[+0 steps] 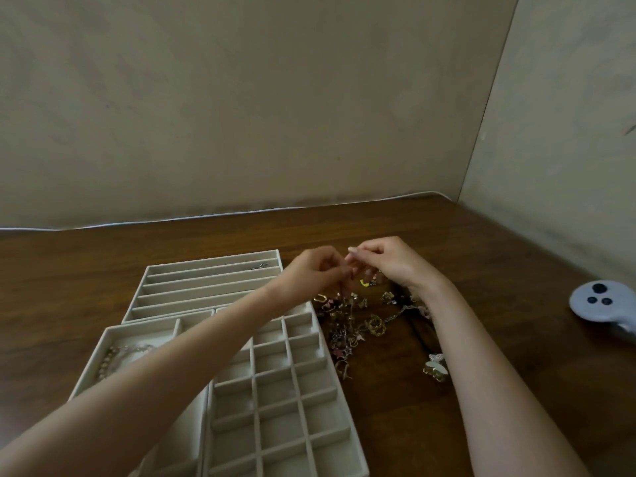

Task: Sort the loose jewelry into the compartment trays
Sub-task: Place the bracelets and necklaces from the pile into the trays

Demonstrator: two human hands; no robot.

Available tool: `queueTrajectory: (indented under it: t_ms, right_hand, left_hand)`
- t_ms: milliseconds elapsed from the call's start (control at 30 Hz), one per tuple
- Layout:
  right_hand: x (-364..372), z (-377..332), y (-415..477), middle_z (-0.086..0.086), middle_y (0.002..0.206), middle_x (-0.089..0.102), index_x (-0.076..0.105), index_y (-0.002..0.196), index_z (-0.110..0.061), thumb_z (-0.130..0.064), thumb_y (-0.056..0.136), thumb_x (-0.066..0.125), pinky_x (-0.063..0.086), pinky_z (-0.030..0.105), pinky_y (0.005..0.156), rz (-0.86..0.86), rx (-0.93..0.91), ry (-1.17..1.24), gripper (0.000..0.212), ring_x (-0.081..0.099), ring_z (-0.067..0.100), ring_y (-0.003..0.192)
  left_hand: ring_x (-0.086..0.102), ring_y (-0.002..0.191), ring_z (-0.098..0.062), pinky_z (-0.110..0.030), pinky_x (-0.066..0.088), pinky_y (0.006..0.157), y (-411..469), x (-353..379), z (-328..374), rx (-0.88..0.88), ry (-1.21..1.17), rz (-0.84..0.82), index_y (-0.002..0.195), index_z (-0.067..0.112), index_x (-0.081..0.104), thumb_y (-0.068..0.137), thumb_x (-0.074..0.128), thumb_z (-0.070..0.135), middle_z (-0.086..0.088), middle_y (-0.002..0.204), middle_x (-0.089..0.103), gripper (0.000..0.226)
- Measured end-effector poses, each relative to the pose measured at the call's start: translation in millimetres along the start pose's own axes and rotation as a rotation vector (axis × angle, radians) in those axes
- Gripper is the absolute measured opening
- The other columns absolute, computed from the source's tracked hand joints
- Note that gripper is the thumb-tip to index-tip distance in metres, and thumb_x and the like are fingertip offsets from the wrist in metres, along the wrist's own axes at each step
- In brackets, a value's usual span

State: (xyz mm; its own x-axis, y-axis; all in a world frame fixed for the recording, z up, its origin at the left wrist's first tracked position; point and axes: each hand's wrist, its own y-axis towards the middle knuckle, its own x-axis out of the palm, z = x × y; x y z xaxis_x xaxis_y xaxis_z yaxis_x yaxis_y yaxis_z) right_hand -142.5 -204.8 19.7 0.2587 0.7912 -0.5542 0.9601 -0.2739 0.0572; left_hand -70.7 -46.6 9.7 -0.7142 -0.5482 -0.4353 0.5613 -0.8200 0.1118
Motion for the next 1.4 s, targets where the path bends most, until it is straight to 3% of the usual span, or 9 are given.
queueTrajectory:
  t_ms: [133,300,467,633,833,1033,1167,1267,1400]
  right_hand:
    - [3,-3,-2,0.007,0.089,0.073,0.069,0.097,-0.007,-0.051,0.083,0.05,0.05,0.032,0.086,-0.158,-0.017,0.109,0.05,0.069,0.016,0.084]
    - [3,0,-1,0.002,0.09,0.071,0.07,0.1,-0.01,-0.027,0.079,0.071,0.051,0.028,0.084,-0.273,-0.008,0.068,0.026,0.066,0.01,0.082]
    - [2,3,1,0.006,0.077,0.068,0.07,0.093,-0.007,-0.02,0.08,0.069,0.055,0.029,0.071,-0.247,0.019,0.255,0.018,0.064,0.014,0.067]
    - [-1,7,5,-0.003,0.054,0.053,0.067,0.089,-0.007,-0.022,0.084,0.064,0.038,0.019,0.045,-0.082,-0.029,0.42,0.017,0.045,0.009,0.043]
    - [1,5,8,0.004,0.068,0.063,0.062,0.085,-0.009,-0.022,0.091,0.057,0.032,0.017,0.034,0.029,-0.083,0.581,0.015,0.049,0.009,0.042]
    - [0,4,7,0.009,0.083,0.067,0.06,0.086,-0.009,-0.02,0.094,0.054,0.044,0.019,0.044,0.109,-0.116,0.778,0.014,0.057,0.013,0.056]
    - [-3,2,6,0.011,0.083,0.069,0.058,0.087,-0.008,-0.017,0.096,0.048,0.056,0.032,0.068,0.121,-0.261,0.943,0.017,0.065,0.021,0.075]
    - [-4,1,6,0.011,0.09,0.069,0.062,0.084,-0.01,-0.017,0.092,0.05,0.052,0.042,0.088,0.09,-0.358,0.989,0.016,0.064,0.025,0.091]
    - [-3,3,9,0.009,0.094,0.068,0.065,0.082,-0.014,-0.02,0.089,0.053,0.047,0.045,0.094,0.131,-0.397,0.975,0.015,0.063,0.024,0.097]
  left_hand:
    - [0.069,0.07,-0.017,-0.026,0.056,0.061,-2,-7,3,-0.026,-0.31,0.104,0.094,0.003,0.051,0.095,0.047,0.01,-0.012,0.082,0.069,0.008]
    - [0.064,0.062,-0.015,-0.03,0.057,0.059,-2,-12,2,0.017,-0.354,0.281,0.098,0.002,0.052,0.096,0.047,0.013,-0.006,0.073,0.064,0.012]
    - [0.049,0.046,-0.002,-0.015,0.041,0.045,1,-19,0,0.003,-0.271,0.409,0.091,0.008,0.055,0.093,0.053,0.016,0.001,0.065,0.053,0.008]
    - [0.046,0.049,-0.003,-0.013,0.037,0.045,-1,-21,-8,-0.075,-0.148,0.29,0.088,0.01,0.058,0.09,0.058,0.017,0.003,0.064,0.054,0.007]
    - [0.061,0.07,-0.009,-0.018,0.051,0.063,-1,-13,-13,-0.08,0.114,0.029,0.097,0.009,0.061,0.087,0.061,0.019,-0.002,0.082,0.064,0.014]
    - [0.061,0.083,-0.008,-0.019,0.05,0.074,2,-8,-18,-0.02,0.274,-0.06,0.094,0.013,0.062,0.085,0.064,0.014,0.0,0.092,0.065,0.009]
    - [0.063,0.083,-0.006,-0.018,0.05,0.072,4,-6,-19,-0.001,0.279,-0.078,0.092,0.017,0.06,0.083,0.066,0.012,0.005,0.089,0.066,0.012]
    - [0.064,0.083,-0.011,-0.024,0.051,0.076,4,-6,-20,-0.002,0.278,-0.101,0.096,0.011,0.064,0.085,0.064,0.015,0.003,0.088,0.068,0.012]
    - [0.062,0.078,-0.003,-0.017,0.048,0.075,1,-8,-16,-0.013,0.174,-0.094,0.097,0.011,0.064,0.089,0.059,0.016,0.003,0.084,0.068,0.011]
